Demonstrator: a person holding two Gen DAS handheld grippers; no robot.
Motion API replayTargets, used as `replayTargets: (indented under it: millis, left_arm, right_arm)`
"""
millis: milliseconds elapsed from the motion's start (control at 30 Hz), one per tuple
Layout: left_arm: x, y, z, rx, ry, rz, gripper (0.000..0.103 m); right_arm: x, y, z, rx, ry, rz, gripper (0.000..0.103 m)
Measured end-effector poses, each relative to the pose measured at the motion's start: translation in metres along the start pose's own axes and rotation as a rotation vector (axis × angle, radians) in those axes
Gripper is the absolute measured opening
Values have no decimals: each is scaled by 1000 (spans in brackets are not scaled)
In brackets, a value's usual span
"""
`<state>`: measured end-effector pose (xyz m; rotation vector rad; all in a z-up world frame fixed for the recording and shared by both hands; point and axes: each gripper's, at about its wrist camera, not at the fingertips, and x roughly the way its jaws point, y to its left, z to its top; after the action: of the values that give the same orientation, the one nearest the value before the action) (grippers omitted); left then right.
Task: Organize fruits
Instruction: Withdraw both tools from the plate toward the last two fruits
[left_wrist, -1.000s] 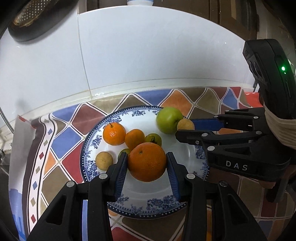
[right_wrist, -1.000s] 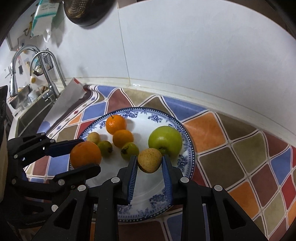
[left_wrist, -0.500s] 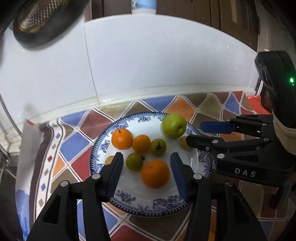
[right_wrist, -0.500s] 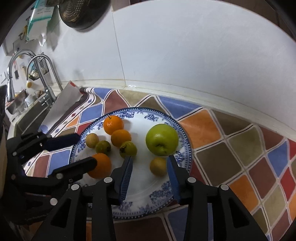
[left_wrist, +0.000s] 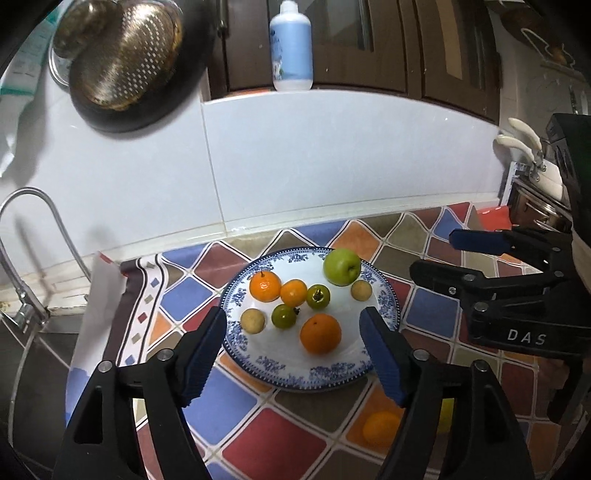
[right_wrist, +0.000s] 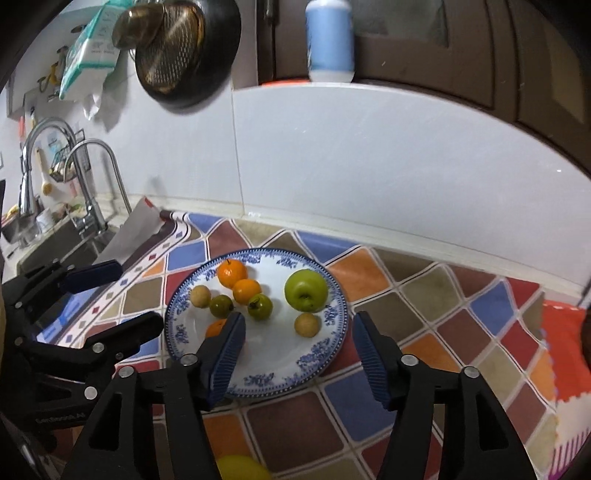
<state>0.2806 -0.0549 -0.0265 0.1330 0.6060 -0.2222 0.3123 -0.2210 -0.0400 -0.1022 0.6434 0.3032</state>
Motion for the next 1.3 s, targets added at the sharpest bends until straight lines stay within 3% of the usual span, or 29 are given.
replayTargets:
  millis: [600, 1033, 1300]
  left_arm:
    - [-75, -2, -27, 46, -79, -20, 84]
    - [-95, -16, -39, 177, -114, -104, 84]
    - [-90, -23, -52, 297, -92, -166, 84]
  right_arm:
    - [-79, 39, -23, 21, -73, -72, 70]
    - [-104, 48, -55, 59, -37, -129, 70]
    - [-103, 56, -72, 59, 2, -137, 70]
